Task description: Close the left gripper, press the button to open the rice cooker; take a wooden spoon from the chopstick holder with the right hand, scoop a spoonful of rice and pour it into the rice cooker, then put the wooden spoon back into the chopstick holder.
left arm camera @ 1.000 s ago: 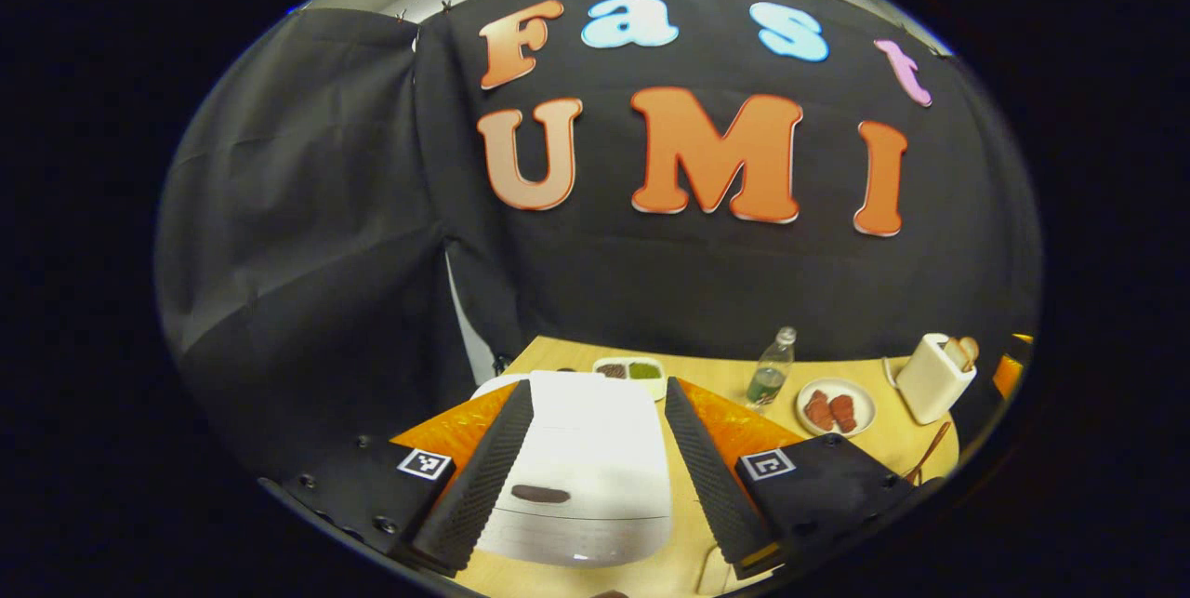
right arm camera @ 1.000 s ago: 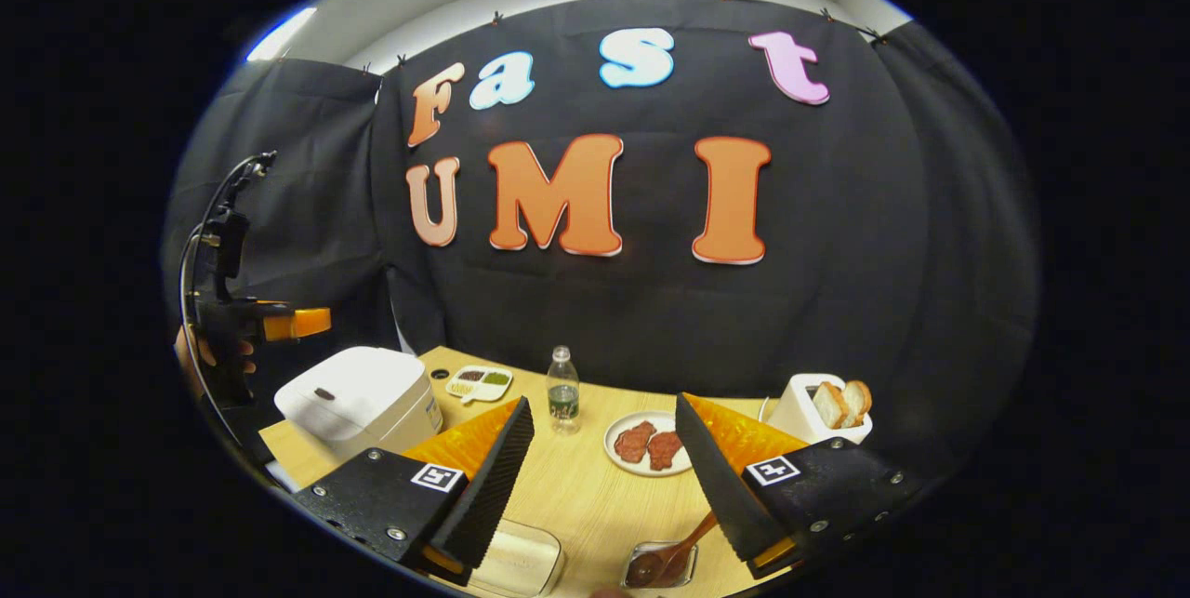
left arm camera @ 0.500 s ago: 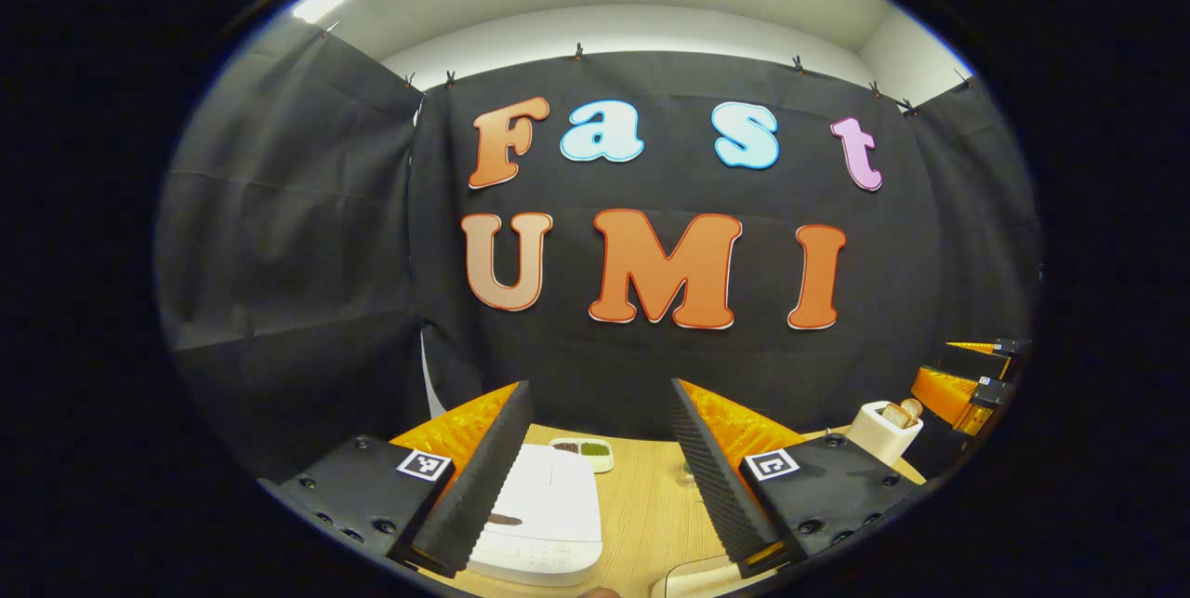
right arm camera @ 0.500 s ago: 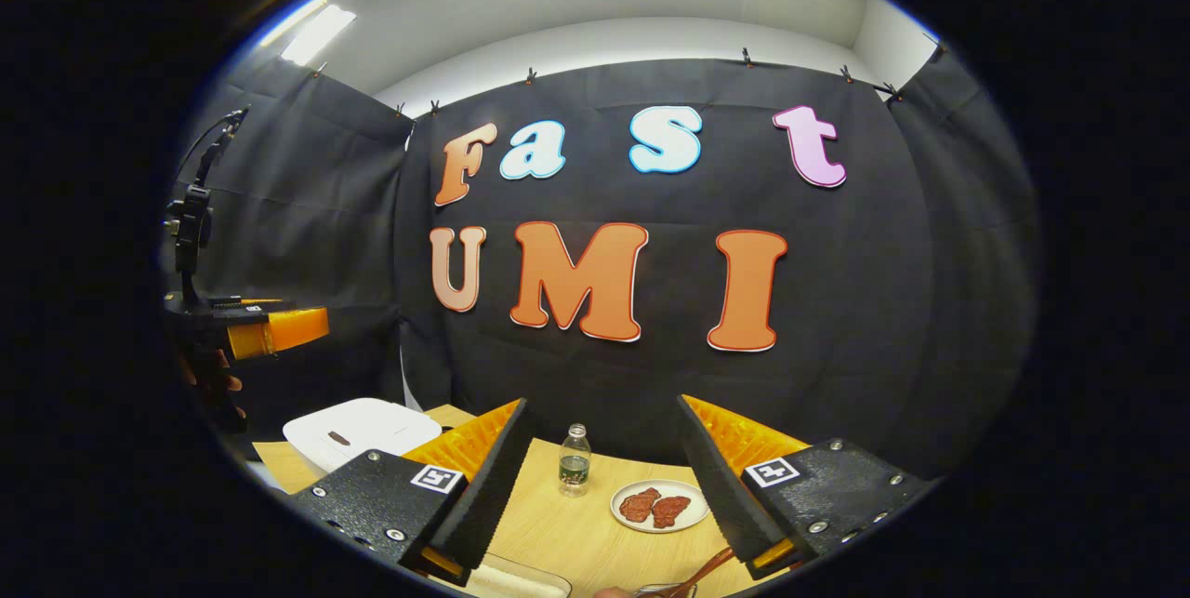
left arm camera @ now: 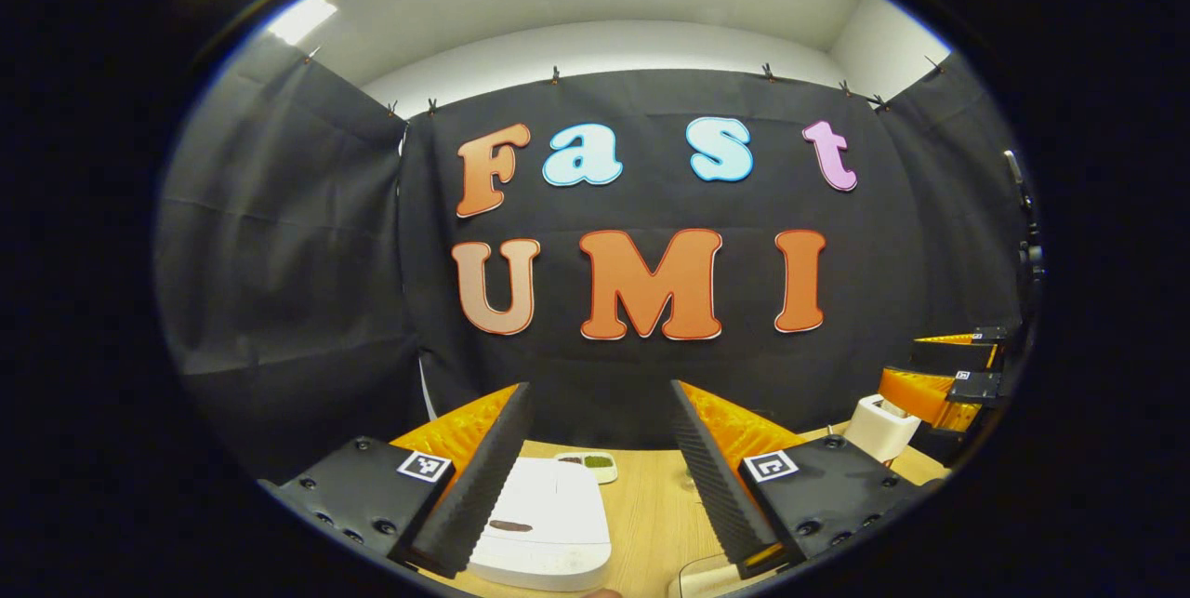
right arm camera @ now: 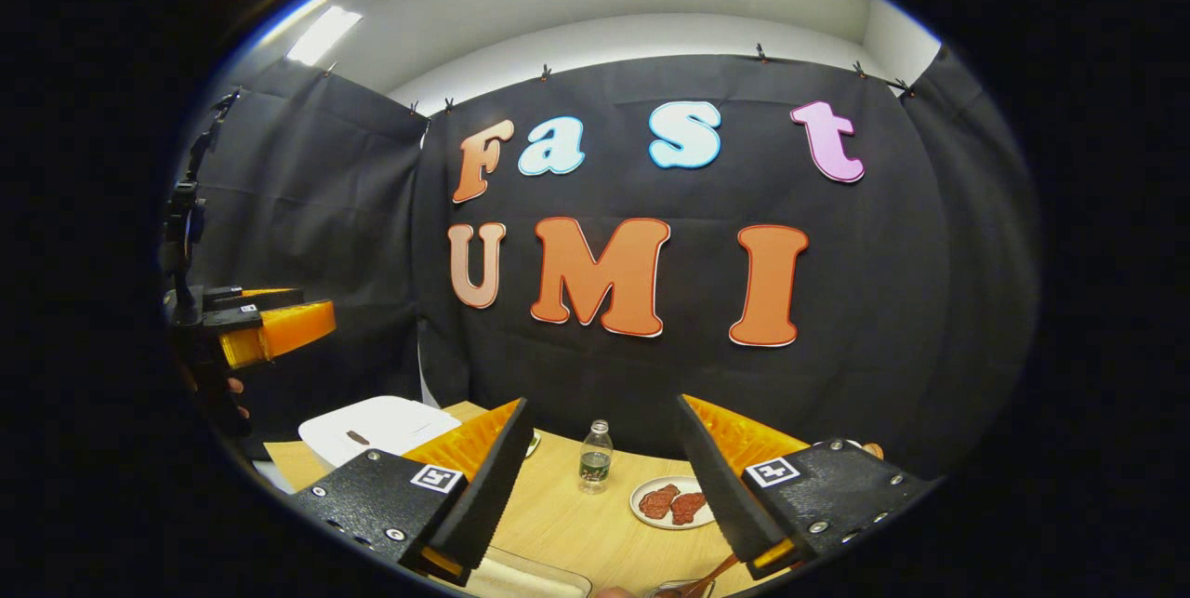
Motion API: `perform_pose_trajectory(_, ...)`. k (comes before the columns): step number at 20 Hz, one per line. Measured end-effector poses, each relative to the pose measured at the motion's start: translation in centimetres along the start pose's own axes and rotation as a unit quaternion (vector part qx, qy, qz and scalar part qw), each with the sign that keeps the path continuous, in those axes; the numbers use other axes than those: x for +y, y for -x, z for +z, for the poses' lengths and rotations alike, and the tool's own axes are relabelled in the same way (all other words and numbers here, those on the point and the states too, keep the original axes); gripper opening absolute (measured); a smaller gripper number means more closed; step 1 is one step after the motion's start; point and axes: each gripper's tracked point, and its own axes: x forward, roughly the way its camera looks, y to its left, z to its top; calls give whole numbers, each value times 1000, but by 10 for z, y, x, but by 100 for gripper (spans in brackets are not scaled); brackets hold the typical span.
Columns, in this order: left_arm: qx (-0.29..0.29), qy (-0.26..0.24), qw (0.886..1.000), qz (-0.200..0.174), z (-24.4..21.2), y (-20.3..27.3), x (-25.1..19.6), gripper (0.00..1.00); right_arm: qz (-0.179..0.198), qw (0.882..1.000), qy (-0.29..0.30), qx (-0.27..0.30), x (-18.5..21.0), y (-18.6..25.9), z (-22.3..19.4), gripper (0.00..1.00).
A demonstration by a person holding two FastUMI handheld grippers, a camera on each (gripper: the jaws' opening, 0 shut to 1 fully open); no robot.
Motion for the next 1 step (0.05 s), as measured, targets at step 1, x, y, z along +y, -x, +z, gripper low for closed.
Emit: perform_pose_trajectory(1,2,1,1000,1,-1,1,1,97,0,1000,-4,0,0,0,0,95)
